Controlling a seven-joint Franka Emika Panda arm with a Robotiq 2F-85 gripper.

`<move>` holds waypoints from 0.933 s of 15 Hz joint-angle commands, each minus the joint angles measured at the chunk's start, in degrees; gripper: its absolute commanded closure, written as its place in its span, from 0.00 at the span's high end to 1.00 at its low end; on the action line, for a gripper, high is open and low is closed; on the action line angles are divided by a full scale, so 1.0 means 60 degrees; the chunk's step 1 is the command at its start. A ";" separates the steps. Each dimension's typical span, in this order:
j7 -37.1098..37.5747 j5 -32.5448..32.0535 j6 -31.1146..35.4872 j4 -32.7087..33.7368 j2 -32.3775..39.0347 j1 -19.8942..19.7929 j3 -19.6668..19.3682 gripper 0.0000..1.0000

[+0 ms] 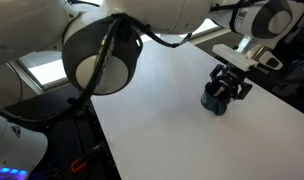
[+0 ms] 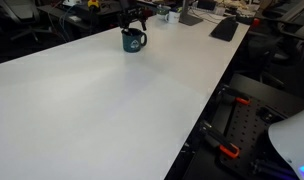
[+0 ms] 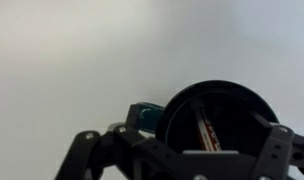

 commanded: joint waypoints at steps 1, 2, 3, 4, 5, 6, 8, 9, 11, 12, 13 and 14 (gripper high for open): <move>0.0093 0.0036 -0.0027 -0.0136 -0.0324 0.0065 0.0024 1.00; 0.0141 0.0063 -0.0062 -0.0109 -0.0382 0.0090 0.0050 1.00; 0.0270 0.0121 -0.0040 -0.0037 -0.0427 0.0119 0.0086 1.00; 0.0303 0.0162 -0.0042 0.0012 -0.0486 0.0148 0.0115 1.00; 0.0336 0.0203 0.0010 0.0082 -0.0525 0.0170 0.0140 1.00; 0.0317 0.0218 0.0028 0.0120 -0.0566 0.0201 0.0154 1.00; 0.0322 0.0250 -0.0110 0.0468 -0.0420 0.0280 0.0125 1.00; 0.0270 0.0243 0.0026 0.0258 -0.0536 0.0305 0.0133 1.00; 0.0194 0.0220 0.0191 0.0160 -0.0529 0.0340 0.0133 1.00; 0.0266 0.0198 0.0225 0.0139 -0.0491 0.0361 0.0108 1.00; 0.0316 0.0187 0.0268 0.0123 -0.0457 0.0373 0.0092 1.00; 0.0369 0.0155 0.0301 0.0097 -0.0405 0.0392 0.0057 1.00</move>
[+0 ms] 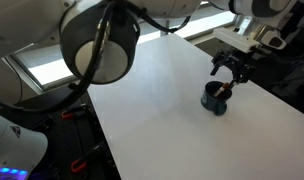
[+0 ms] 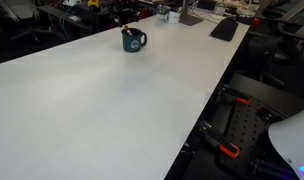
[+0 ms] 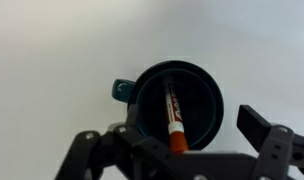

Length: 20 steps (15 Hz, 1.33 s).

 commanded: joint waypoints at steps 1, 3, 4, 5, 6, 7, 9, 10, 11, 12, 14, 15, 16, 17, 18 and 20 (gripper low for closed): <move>0.0237 0.0024 0.0209 -0.0178 0.0079 0.0067 -0.0099 1.00; 0.0299 -0.0049 0.0361 -0.0492 0.0041 0.0045 -0.0068 1.00; 0.0310 -0.0050 0.0407 -0.0516 0.0091 0.0036 -0.0065 1.00; 0.0317 -0.0048 0.0419 -0.0556 0.0125 0.0025 -0.0064 1.00; 0.0292 -0.0027 0.0424 -0.0586 0.0155 0.0002 -0.0043 1.00; 0.0303 -0.0026 0.0418 -0.0616 0.0178 -0.0006 -0.0044 1.00; 0.0310 -0.0030 0.0381 -0.0686 0.0215 -0.0013 -0.0050 1.00; 0.0321 -0.0036 0.0379 -0.0687 0.0232 -0.0009 -0.0057 1.00; 0.0342 -0.0044 0.0365 -0.0693 0.0235 -0.0003 -0.0065 1.00; 0.0346 -0.0040 0.0358 -0.0696 0.0231 -0.0004 -0.0062 1.00; 0.0410 -0.0029 0.0361 -0.0685 0.0216 0.0001 -0.0056 1.00; 0.0453 -0.0029 0.0349 -0.0679 0.0201 0.0005 -0.0054 1.00; 0.0482 -0.0006 0.0342 -0.0647 0.0163 0.0005 -0.0029 1.00; 0.0512 0.0027 0.0368 -0.0601 0.0134 0.0000 -0.0001 1.00; 0.0552 0.0081 0.0468 -0.0506 0.0110 -0.0009 0.0044 1.00; 0.0606 0.0146 0.0702 -0.0382 0.0057 -0.0010 0.0099 1.00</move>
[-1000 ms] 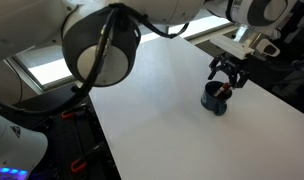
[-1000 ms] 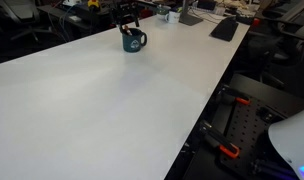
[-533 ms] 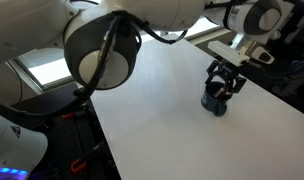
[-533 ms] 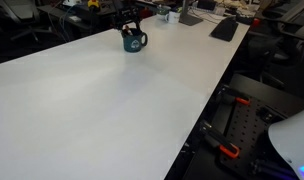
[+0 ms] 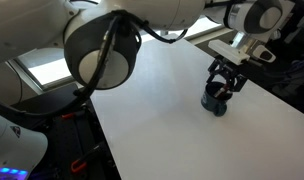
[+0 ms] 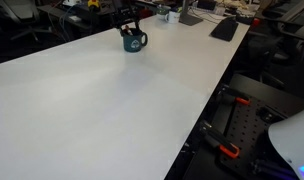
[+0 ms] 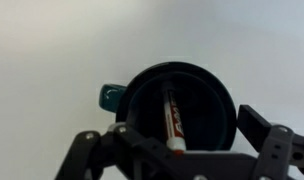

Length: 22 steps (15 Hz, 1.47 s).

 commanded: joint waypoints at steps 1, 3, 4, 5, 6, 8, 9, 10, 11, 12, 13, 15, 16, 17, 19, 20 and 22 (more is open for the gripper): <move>0.0396 0.0162 0.0374 -0.0037 -0.0352 0.0030 0.0113 1.00; 0.0508 0.0189 0.0729 0.0101 -0.0369 0.0052 0.0165 1.00; 0.0569 0.0177 0.0863 0.0074 -0.0394 0.0070 0.0185 1.00; 0.0652 0.0149 0.0986 0.0020 -0.0407 0.0090 0.0203 1.00; 0.0657 0.0126 0.1091 -0.0035 -0.0411 0.0109 0.0201 1.00; 0.0593 0.0127 0.1151 -0.0179 -0.0412 0.0119 0.0218 1.00; 0.0573 0.0127 0.1139 -0.0241 -0.0413 0.0120 0.0221 1.00; 0.0545 0.0120 0.1105 -0.0286 -0.0420 0.0124 0.0219 1.00; 0.0577 0.0123 0.1116 -0.0321 -0.0409 0.0129 0.0217 1.00; 0.0577 0.0122 0.1101 -0.0355 -0.0402 0.0133 0.0215 1.00; 0.0819 0.0104 0.1379 -0.0263 -0.0292 0.0160 0.0169 1.00; 0.1228 0.0103 0.1881 -0.0186 -0.0170 0.0180 0.0143 1.00; 0.1401 0.0096 0.2088 -0.0198 -0.0147 0.0187 0.0138 1.00; 0.1592 0.0083 0.2323 -0.0201 -0.0113 0.0197 0.0127 1.00; 0.2026 0.0058 0.2775 -0.0192 -0.0043 0.0215 0.0095 1.00; 0.2152 0.0037 0.2906 -0.0223 -0.0037 0.0221 0.0086 1.00; 0.2395 0.0012 0.3069 -0.0268 -0.0036 0.0216 0.0074 1.00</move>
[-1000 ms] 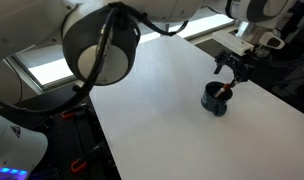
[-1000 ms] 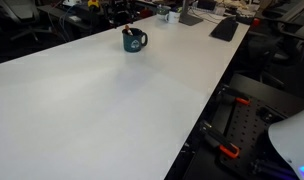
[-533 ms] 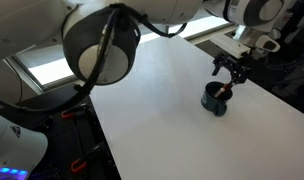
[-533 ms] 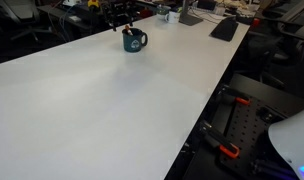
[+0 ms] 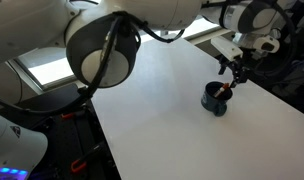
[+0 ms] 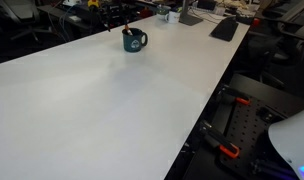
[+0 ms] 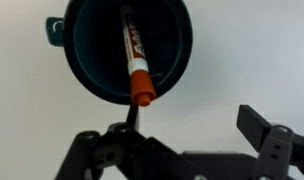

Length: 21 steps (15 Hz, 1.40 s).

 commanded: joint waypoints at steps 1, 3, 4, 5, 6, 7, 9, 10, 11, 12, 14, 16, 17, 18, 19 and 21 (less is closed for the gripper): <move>0.0594 -0.0022 0.0352 -0.0231 -0.0113 0.0053 -0.0088 1.00; 0.0698 -0.0058 0.0332 -0.0245 -0.0131 0.0057 -0.0116 1.00; 0.0768 -0.0058 0.0275 -0.0244 -0.0148 0.0052 -0.0115 1.00; 0.0801 -0.0051 0.0226 -0.0226 -0.0167 0.0043 -0.0110 1.00; 0.0836 -0.0040 0.0168 -0.0204 -0.0194 0.0034 -0.0104 1.00; 0.0887 -0.0032 0.0076 -0.0186 -0.0238 0.0026 -0.0100 1.00; 0.0808 -0.0016 -0.0125 -0.0167 -0.0342 0.0002 -0.0061 1.00; 0.0758 0.0010 -0.0136 -0.0111 -0.0368 -0.0025 -0.0031 1.00; 0.0761 0.0023 -0.0131 -0.0075 -0.0395 -0.0040 -0.0020 1.00; 0.0748 0.0026 -0.0173 -0.0056 -0.0439 -0.0050 -0.0016 1.00; 0.0826 0.0001 -0.0313 -0.0057 -0.0530 -0.0061 -0.0051 1.00; 0.0561 0.0010 -0.0667 -0.0135 -0.0632 -0.0117 -0.0011 1.00; 0.0437 -0.0004 -0.0873 -0.0163 -0.0663 -0.0134 -0.0007 1.00; 0.0337 -0.0010 -0.1059 -0.0182 -0.0682 -0.0154 -0.0003 1.00; 0.0304 -0.0026 -0.1233 -0.0188 -0.0682 -0.0167 -0.0019 1.00; -0.0119 -0.0059 -0.1752 -0.0271 -0.0708 -0.0201 -0.0012 1.00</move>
